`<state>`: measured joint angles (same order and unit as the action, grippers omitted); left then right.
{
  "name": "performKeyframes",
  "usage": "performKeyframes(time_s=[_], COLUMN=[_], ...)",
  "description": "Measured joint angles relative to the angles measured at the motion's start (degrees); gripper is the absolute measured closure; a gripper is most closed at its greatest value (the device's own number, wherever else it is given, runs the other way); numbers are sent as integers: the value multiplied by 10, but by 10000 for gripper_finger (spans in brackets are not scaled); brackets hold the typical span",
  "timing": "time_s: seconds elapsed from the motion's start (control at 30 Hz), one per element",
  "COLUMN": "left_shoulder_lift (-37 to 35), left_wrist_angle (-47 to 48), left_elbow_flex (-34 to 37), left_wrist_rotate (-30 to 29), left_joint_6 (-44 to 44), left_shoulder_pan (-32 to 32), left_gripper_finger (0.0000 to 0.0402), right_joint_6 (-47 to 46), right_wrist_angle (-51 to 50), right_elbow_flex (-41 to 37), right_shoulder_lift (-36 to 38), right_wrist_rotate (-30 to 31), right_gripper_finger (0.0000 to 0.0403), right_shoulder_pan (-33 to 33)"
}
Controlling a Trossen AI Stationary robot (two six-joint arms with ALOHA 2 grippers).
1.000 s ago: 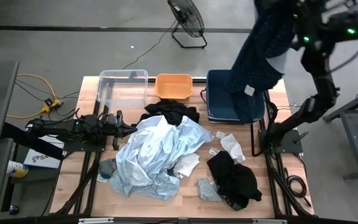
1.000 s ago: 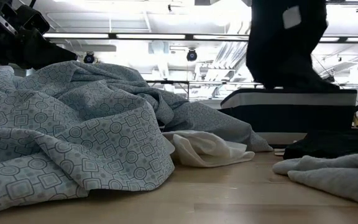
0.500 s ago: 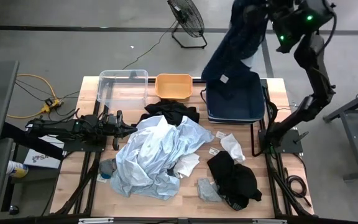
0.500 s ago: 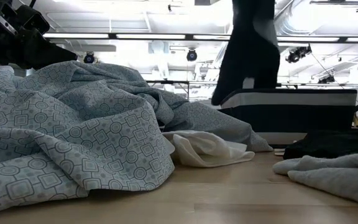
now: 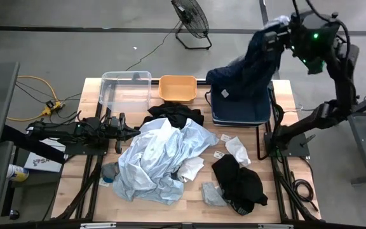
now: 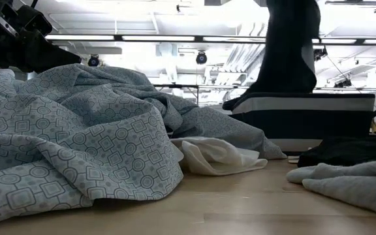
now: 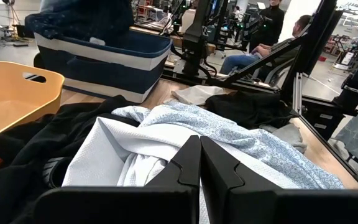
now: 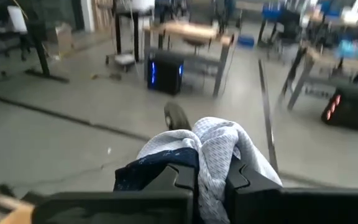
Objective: Pick & Place Cloths
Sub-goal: Put the blue dress into the blue bin
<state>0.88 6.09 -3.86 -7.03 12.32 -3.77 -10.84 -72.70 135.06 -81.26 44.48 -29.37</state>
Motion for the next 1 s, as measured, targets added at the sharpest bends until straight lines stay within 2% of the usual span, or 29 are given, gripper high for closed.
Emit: performKeyframes(time_s=[0.13,0.27,0.37,0.67,0.9,1.0], left_shoulder_lift=[0,0,0,0,0,0], left_wrist_angle=[0,0,0,0,0,0], left_elbow_flex=[0,0,0,0,0,0], left_wrist_rotate=[0,0,0,0,0,0], left_joint_6=[0,0,0,0,0,0], left_shoulder_pan=[0,0,0,0,0,0], left_gripper_finger=[402,402,402,402,402,402], right_joint_6=[-78,-148,-163,-195,-211,-228], right_wrist_angle=[-99,-177,-171,-173,-173,-173], right_elbow_flex=[0,-1,-10,-10,-10,-10], right_shoulder_lift=[6,6,11,16,25,33], right_wrist_rotate=[-32,-96,-173,-350,-521,-566], right_gripper_finger=[395,395,395,395,395,395], right_shoulder_pan=[6,6,6,6,8,24])
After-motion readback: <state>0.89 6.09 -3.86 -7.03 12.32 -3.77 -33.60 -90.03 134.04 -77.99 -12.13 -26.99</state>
